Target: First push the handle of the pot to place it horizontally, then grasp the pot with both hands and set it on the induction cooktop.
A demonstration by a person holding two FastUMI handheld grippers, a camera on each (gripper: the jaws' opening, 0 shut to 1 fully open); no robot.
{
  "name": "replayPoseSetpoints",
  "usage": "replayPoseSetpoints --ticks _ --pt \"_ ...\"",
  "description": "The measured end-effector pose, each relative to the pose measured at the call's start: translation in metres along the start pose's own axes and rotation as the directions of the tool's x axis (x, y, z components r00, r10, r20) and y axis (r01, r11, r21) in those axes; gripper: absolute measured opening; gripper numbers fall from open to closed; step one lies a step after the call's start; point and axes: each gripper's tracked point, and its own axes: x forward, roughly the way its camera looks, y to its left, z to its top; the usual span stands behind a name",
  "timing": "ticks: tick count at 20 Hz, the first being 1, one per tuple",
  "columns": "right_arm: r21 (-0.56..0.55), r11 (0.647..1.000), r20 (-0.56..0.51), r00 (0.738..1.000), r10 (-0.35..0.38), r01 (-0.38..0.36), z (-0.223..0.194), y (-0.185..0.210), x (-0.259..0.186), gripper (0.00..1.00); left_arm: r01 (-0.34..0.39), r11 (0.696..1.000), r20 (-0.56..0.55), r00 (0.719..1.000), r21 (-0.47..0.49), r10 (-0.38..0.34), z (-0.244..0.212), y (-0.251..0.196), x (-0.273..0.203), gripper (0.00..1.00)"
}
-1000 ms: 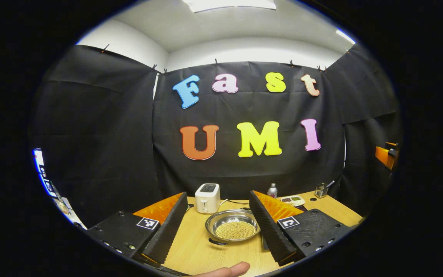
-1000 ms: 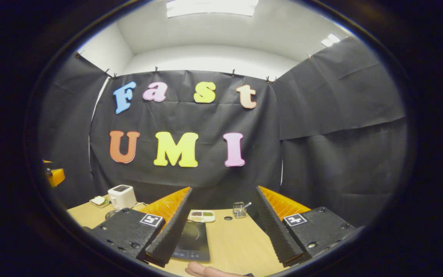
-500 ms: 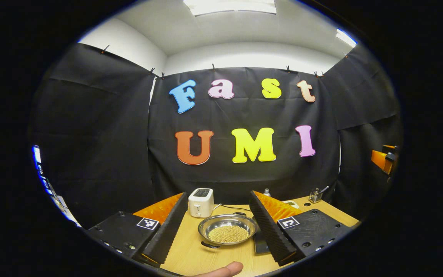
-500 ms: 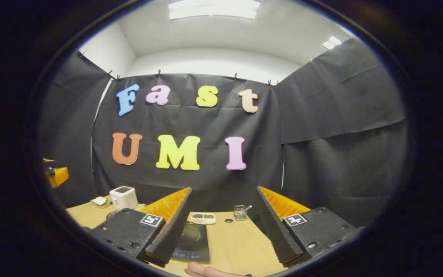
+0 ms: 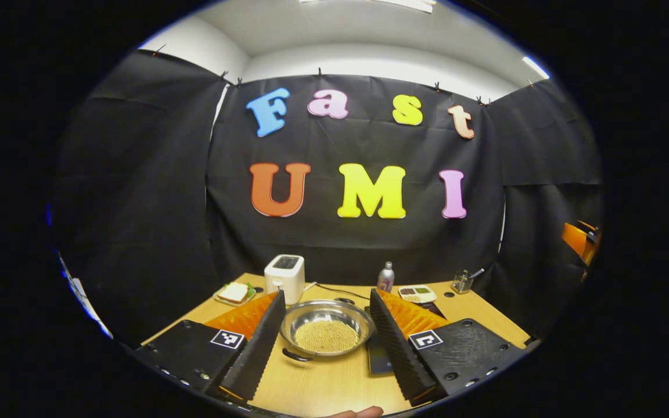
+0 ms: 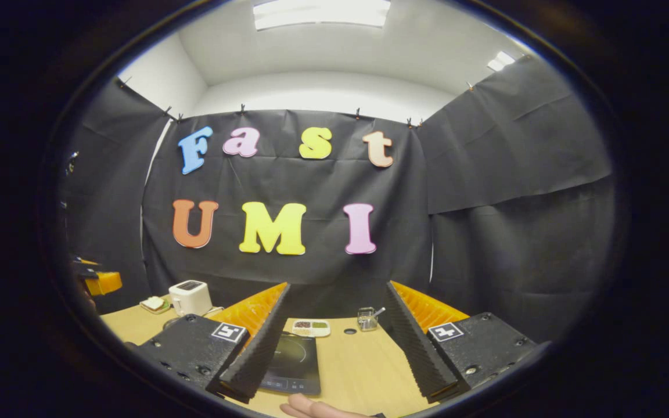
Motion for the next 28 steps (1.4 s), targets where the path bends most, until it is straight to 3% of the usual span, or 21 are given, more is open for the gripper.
replayPoseSetpoints --ticks 2,5,8,11,12,14,17,22,26,27,28 --pt "0.000 1.000 -0.005 1.000 0.002 -0.002 -0.005 -0.001 0.003 0.99 0.015 1.000 -0.057 0.998 -0.004 -0.015 -0.011 0.003 0.009 0.83" --pt "0.005 1.000 -0.009 1.000 0.008 -0.008 -0.010 0.002 0.008 0.96 0.014 0.999 -0.110 0.994 0.036 -0.010 -0.032 0.006 0.023 0.63" --pt "0.019 1.000 -0.011 1.000 0.020 -0.020 -0.014 0.006 0.013 0.96 0.036 0.998 -0.173 0.985 0.051 -0.027 -0.054 0.002 0.038 0.65" --pt "0.020 1.000 -0.018 1.000 0.017 -0.016 -0.024 0.004 0.019 0.96 0.030 0.998 -0.240 0.971 0.054 -0.016 -0.077 0.006 0.052 0.08" --pt "0.021 1.000 -0.022 1.000 0.017 -0.016 -0.027 0.004 0.022 0.96 0.027 0.997 -0.245 0.969 0.078 -0.007 -0.081 0.010 0.057 0.04" --pt "0.021 1.000 -0.035 0.999 0.018 -0.017 -0.034 0.004 0.027 0.96 0.025 0.994 -0.290 0.957 0.110 0.008 -0.097 0.016 0.054 0.01" --pt "0.038 0.999 -0.055 0.998 0.016 -0.014 -0.044 0.002 0.035 0.96 0.043 0.995 -0.365 0.931 0.094 -0.006 -0.133 0.010 0.089 0.00" --pt "0.052 0.999 -0.065 0.998 0.008 -0.005 -0.057 -0.005 0.051 0.96 0.034 0.998 -0.507 0.862 0.050 -0.004 -0.182 0.016 0.108 0.00" --pt "0.057 0.998 -0.090 0.996 0.012 -0.007 -0.065 -0.005 0.061 0.99 0.018 0.999 -0.570 0.822 0.033 0.004 -0.208 0.023 0.120 0.00" --pt "0.053 0.999 -0.091 0.996 0.008 -0.003 -0.067 -0.006 0.062 0.99 0.017 1.000 -0.587 0.810 0.024 0.000 -0.216 0.024 0.122 0.10" --pt "0.050 0.999 -0.090 0.996 0.007 -0.003 -0.067 -0.005 0.063 0.96 0.012 1.000 -0.600 0.800 0.020 0.002 -0.220 0.026 0.123 0.00"
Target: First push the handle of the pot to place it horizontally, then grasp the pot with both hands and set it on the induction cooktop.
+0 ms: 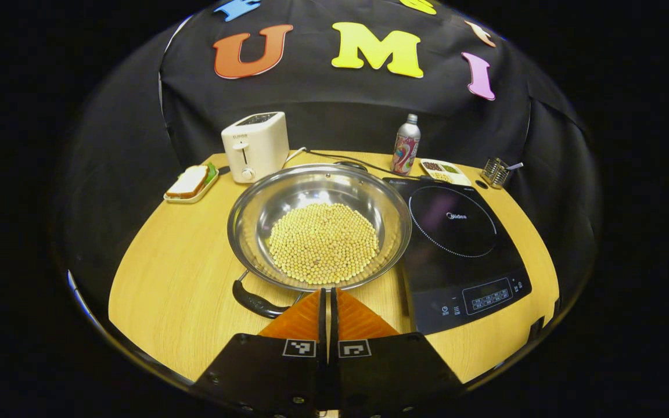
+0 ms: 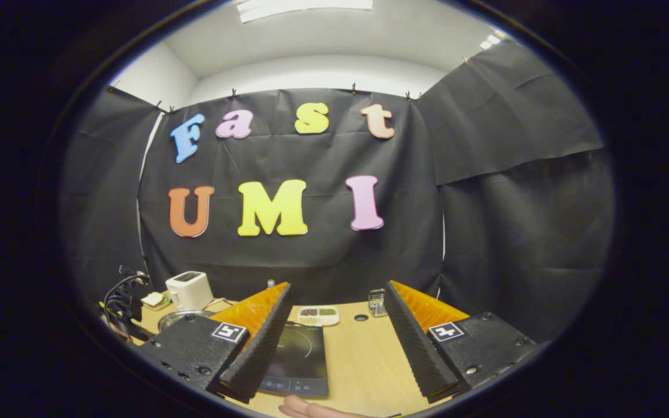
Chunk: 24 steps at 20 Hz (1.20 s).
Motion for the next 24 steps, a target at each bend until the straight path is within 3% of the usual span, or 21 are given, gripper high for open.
replayPoseSetpoints --ticks 6,7,8,9,11,12,16,17,18,20,21,23,24 --pt "-0.022 1.000 -0.019 1.000 0.006 -0.007 -0.010 0.008 0.009 0.96 -0.007 1.000 -0.068 0.998 -0.023 0.006 -0.017 0.018 0.020 0.00" --pt "-0.026 1.000 -0.023 1.000 0.011 -0.012 -0.011 0.011 0.010 0.96 0.012 0.999 -0.084 0.996 -0.039 -0.016 -0.020 0.017 0.020 0.10" --pt "-0.031 0.999 -0.023 1.000 0.016 -0.017 -0.011 0.013 0.011 0.99 0.020 0.998 -0.088 0.996 -0.057 -0.025 -0.021 0.018 0.020 0.00" --pt "-0.038 0.999 -0.022 1.000 0.020 -0.020 -0.011 0.016 0.012 0.96 0.015 0.998 -0.086 0.996 -0.066 -0.021 -0.022 0.022 0.021 0.10" --pt "-0.049 0.999 -0.016 1.000 0.019 -0.019 -0.010 0.020 0.013 0.99 0.000 0.997 -0.085 0.996 -0.072 -0.006 -0.020 0.035 0.021 0.10" --pt "-0.052 0.999 -0.021 1.000 0.012 -0.013 -0.010 0.020 0.014 0.99 -0.001 0.997 -0.085 0.996 -0.073 -0.006 -0.020 0.039 0.021 0.00" --pt "-0.049 0.999 -0.032 0.999 -0.007 0.006 -0.009 0.023 0.013 0.99 -0.025 0.998 -0.094 0.995 -0.055 0.020 -0.020 0.060 0.026 0.00" --pt "-0.055 0.998 -0.031 0.999 -0.011 0.009 -0.008 0.023 0.014 0.99 -0.039 0.998 -0.096 0.995 -0.057 0.033 -0.018 0.068 0.028 0.10" --pt "-0.059 0.998 -0.030 1.000 -0.008 0.007 -0.007 0.025 0.014 0.99 -0.049 0.997 -0.100 0.994 -0.063 0.043 -0.016 0.076 0.032 0.00" --pt "-0.057 0.998 -0.026 1.000 0.007 -0.008 -0.004 0.032 0.014 0.96 -0.053 0.995 -0.109 0.993 -0.088 0.043 -0.016 0.084 0.034 0.00" --pt "-0.057 0.998 -0.024 1.000 0.011 -0.012 -0.004 0.034 0.014 0.96 -0.046 0.995 -0.115 0.993 -0.094 0.035 -0.015 0.086 0.036 0.10" --pt "-0.055 0.998 -0.030 0.999 0.018 -0.020 -0.005 0.039 0.016 0.96 -0.048 0.994 -0.122 0.992 -0.102 0.035 -0.010 0.100 0.040 0.10" --pt "-0.051 0.998 -0.040 0.999 0.020 -0.022 -0.007 0.041 0.017 0.96 -0.054 0.994 -0.123 0.992 -0.100 0.042 -0.007 0.109 0.042 0.00"
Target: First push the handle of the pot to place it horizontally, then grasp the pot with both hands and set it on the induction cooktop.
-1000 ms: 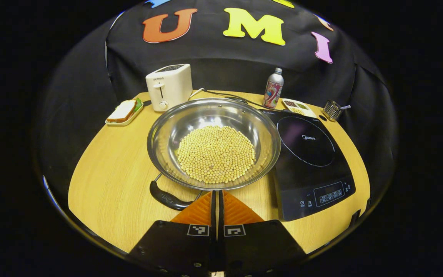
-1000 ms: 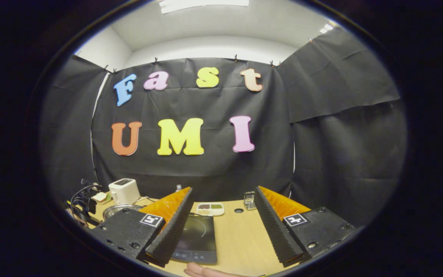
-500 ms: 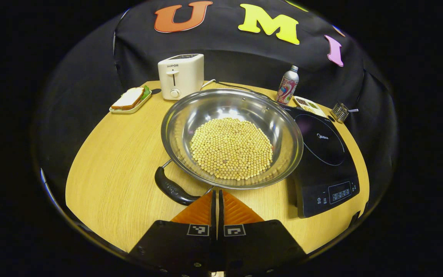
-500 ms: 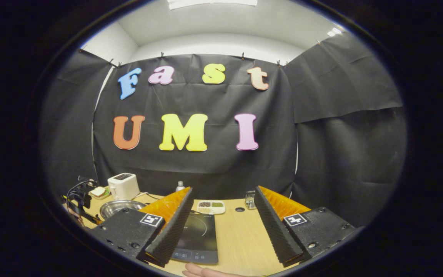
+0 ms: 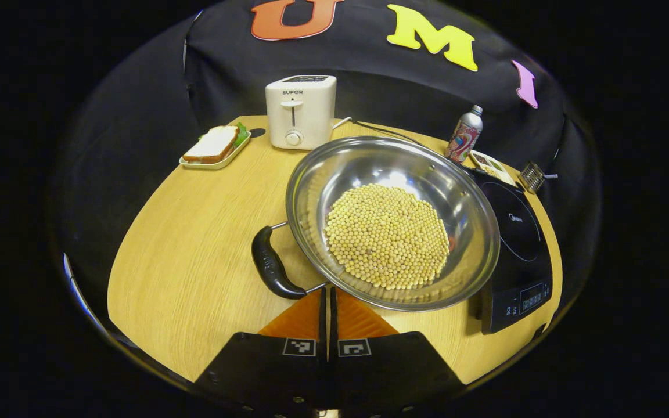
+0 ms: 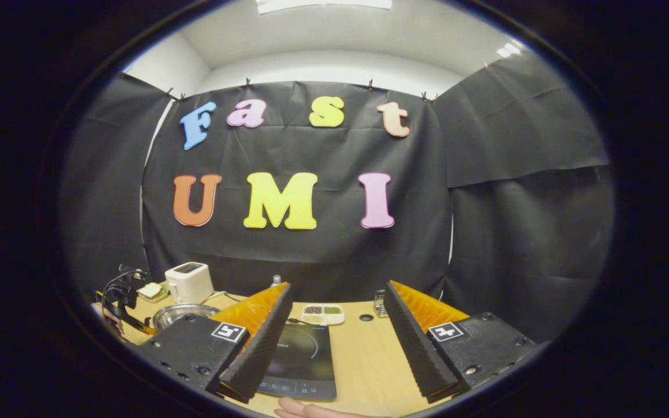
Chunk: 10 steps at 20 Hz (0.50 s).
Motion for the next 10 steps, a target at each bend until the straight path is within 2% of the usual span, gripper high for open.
replayPoseSetpoints --ticks 4,5,6,7,8,9,10 --pt "0.014 1.000 -0.042 0.999 0.012 -0.012 -0.006 0.010 0.007 0.96 -0.020 1.000 0.001 1.000 -0.022 0.020 0.016 0.024 0.013 0.00" --pt "0.014 1.000 -0.046 0.999 0.011 -0.010 -0.006 0.010 0.009 0.99 -0.024 0.999 -0.001 1.000 -0.029 0.024 0.020 0.028 0.016 0.10" --pt "0.014 1.000 -0.050 0.999 0.009 -0.009 -0.007 0.012 0.011 0.96 -0.029 0.999 -0.003 1.000 -0.035 0.029 0.024 0.032 0.020 0.10" --pt "0.014 1.000 -0.055 0.998 0.009 -0.008 -0.010 0.013 0.014 0.99 -0.032 0.999 0.000 0.999 -0.040 0.032 0.029 0.036 0.023 0.00" --pt "0.015 1.000 -0.063 0.998 0.012 -0.011 -0.013 0.014 0.016 0.99 -0.034 0.998 0.001 0.999 -0.044 0.034 0.033 0.037 0.027 0.10" --pt "0.018 1.000 -0.069 0.997 0.017 -0.016 -0.017 0.017 0.018 0.99 -0.035 0.998 0.000 0.999 -0.046 0.035 0.037 0.038 0.030 0.00" --pt "0.019 1.000 -0.073 0.997 0.022 -0.021 -0.018 0.020 0.020 0.96 -0.037 0.998 0.002 0.999 -0.048 0.037 0.041 0.038 0.033 0.00"
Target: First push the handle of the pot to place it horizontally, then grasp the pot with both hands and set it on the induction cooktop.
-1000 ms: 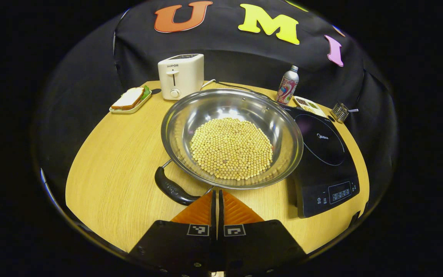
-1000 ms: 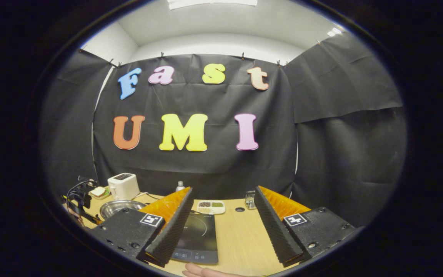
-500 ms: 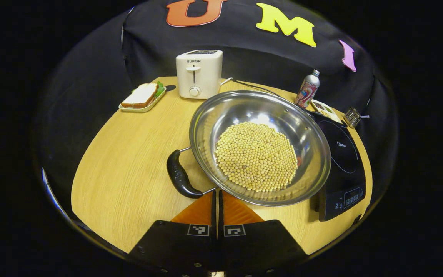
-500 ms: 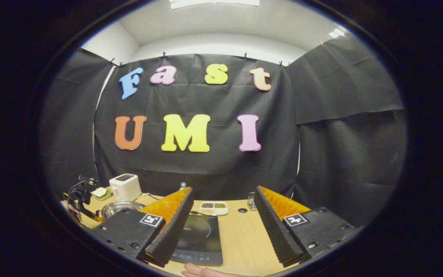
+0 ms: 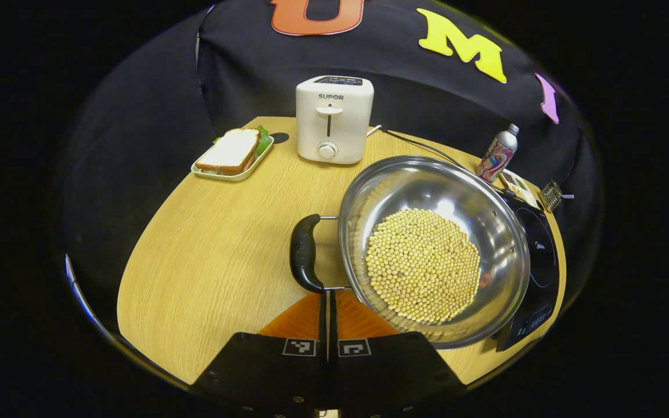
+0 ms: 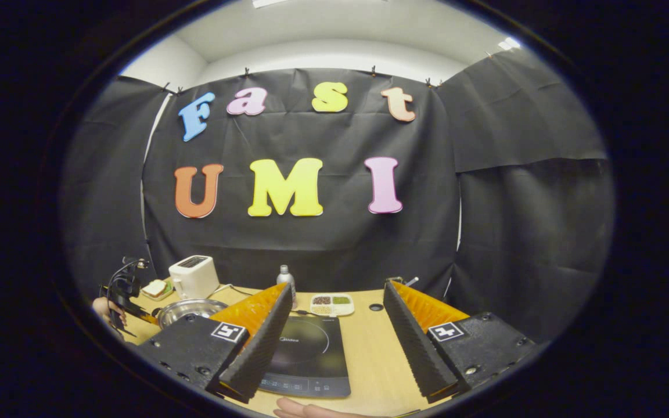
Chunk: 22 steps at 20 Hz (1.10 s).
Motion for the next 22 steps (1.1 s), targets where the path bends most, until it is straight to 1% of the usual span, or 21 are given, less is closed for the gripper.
replayPoseSetpoints --ticks 1,2,4,6,7,8,11,14,15,16,17,20,21,22 --pt "-0.003 1.000 -0.004 1.000 0.004 -0.004 -0.002 0.002 0.003 0.96 -0.010 1.000 0.003 1.000 0.006 0.010 0.004 0.002 0.002 0.00" --pt "-0.006 1.000 -0.007 1.000 0.002 -0.002 -0.004 0.002 0.006 0.99 -0.027 0.999 0.010 1.000 0.017 0.027 0.008 0.004 0.006 0.00" --pt "-0.021 1.000 -0.016 1.000 -0.002 0.002 -0.008 0.002 0.010 0.99 -0.066 0.997 0.018 0.998 0.045 0.065 0.014 0.008 0.012 0.00" --pt "-0.036 0.999 -0.012 1.000 -0.007 0.007 -0.010 0.001 0.012 0.99 -0.085 0.994 0.038 0.996 0.067 0.083 0.021 0.008 0.017 0.00" --pt "-0.039 0.999 -0.005 1.000 -0.015 0.014 -0.009 -0.001 0.012 0.96 -0.088 0.994 0.039 0.996 0.069 0.085 0.024 0.008 0.020 0.00" --pt "-0.044 0.999 -0.006 1.000 -0.027 0.026 -0.010 -0.003 0.013 0.99 -0.087 0.994 0.037 0.996 0.063 0.084 0.026 0.008 0.022 0.00" --pt "-0.067 0.997 -0.014 0.999 -0.038 0.037 -0.016 -0.001 0.012 0.99 -0.071 0.997 0.038 0.997 0.027 0.070 0.030 0.008 0.025 0.00" --pt "-0.068 0.997 -0.008 0.999 -0.048 0.047 -0.014 -0.003 0.011 0.99 -0.076 0.997 0.057 0.996 0.022 0.075 0.029 0.014 0.023 0.02" --pt "-0.064 0.997 -0.007 0.999 -0.054 0.053 -0.016 -0.004 0.011 0.99 -0.088 0.996 0.067 0.994 0.024 0.087 0.030 0.018 0.020 0.02" --pt "-0.059 0.997 -0.010 0.998 -0.057 0.056 -0.017 -0.004 0.012 0.96 -0.104 0.994 0.080 0.992 0.031 0.101 0.030 0.023 0.016 0.00" --pt "-0.056 0.997 -0.016 0.998 -0.057 0.056 -0.020 -0.003 0.013 0.99 -0.114 0.993 0.088 0.990 0.038 0.111 0.031 0.027 0.015 0.03" --pt "-0.056 0.997 -0.037 0.998 -0.054 0.052 -0.028 0.006 0.019 0.99 -0.093 0.996 0.096 0.991 0.015 0.091 0.027 0.027 0.001 0.04" --pt "-0.061 0.997 -0.042 0.998 -0.047 0.044 -0.031 0.010 0.021 0.99 -0.082 0.997 0.104 0.991 -0.001 0.081 0.026 0.027 -0.002 0.11" --pt "-0.067 0.997 -0.043 0.999 -0.030 0.027 -0.033 0.017 0.023 0.99 -0.071 0.997 0.113 0.991 -0.014 0.072 0.026 0.026 -0.009 0.04"
